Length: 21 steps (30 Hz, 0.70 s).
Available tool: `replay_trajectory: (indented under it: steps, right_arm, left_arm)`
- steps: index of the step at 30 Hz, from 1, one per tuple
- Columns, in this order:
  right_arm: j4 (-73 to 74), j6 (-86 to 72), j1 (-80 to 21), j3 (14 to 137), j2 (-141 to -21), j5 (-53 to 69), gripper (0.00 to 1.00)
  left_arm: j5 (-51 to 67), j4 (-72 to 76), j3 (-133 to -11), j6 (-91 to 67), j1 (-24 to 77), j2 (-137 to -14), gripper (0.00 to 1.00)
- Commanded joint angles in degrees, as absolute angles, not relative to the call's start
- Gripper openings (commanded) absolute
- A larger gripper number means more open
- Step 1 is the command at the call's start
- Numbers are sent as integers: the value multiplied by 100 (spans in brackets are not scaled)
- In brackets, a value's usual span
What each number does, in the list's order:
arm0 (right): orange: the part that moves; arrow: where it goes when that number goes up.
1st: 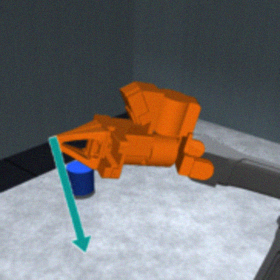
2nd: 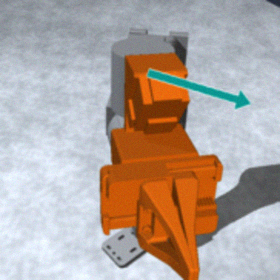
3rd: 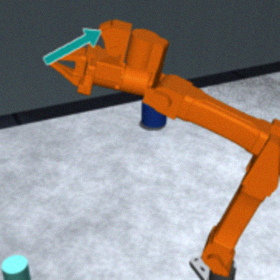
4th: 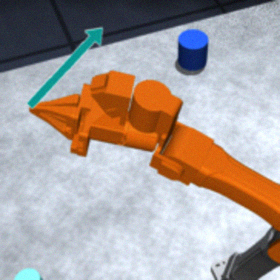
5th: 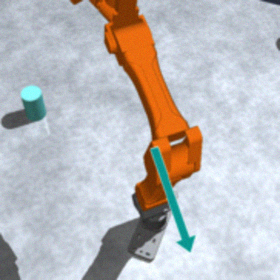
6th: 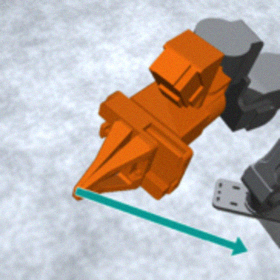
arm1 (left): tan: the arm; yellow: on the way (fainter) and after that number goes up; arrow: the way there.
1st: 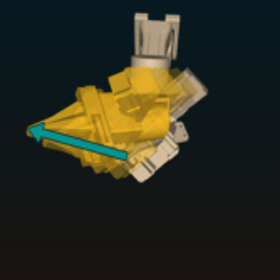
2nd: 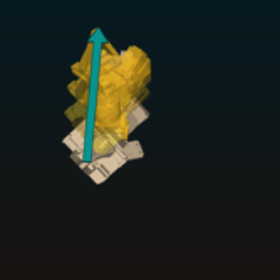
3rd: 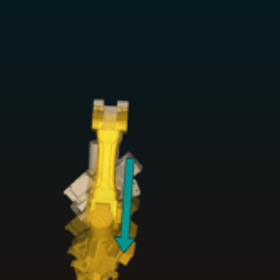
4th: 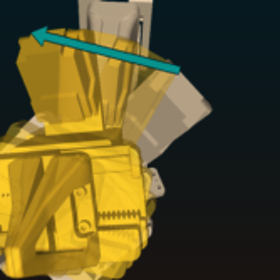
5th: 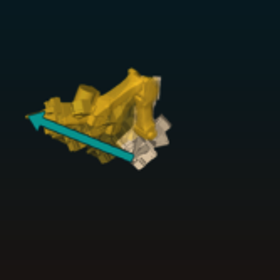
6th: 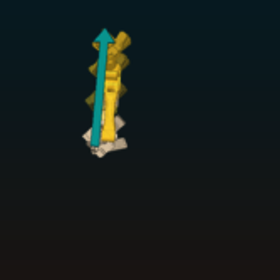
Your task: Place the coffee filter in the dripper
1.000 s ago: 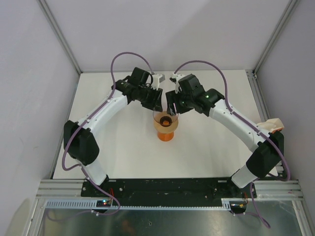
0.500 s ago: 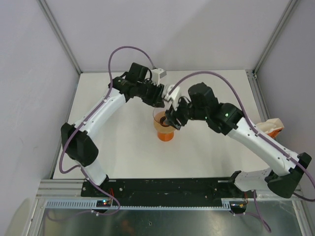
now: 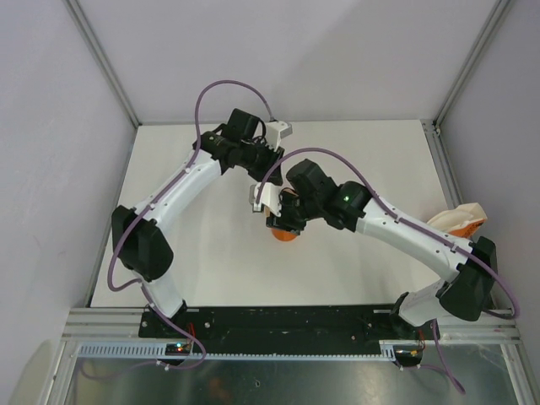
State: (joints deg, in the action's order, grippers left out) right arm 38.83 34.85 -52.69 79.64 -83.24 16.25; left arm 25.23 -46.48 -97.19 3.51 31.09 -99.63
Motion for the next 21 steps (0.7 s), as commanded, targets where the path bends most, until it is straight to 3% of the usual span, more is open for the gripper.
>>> replay_trajectory:
  steps: [1,13,21]
  right_arm:
    - [3556,3663,-5269,7857,-8330,1298,48]
    - [3456,3755,-5362,7708,-8244,1183,42]
    - [3864,4099,-4983,7710,-7540,3107,52]
  left_arm:
    - [2812,-4612,-9933,538,3138,-10015,30]
    - [2866,-4606,-9871,586,3135,-9989,30]
    - [2781,-4609,-10059,497,3137,-9961,30]
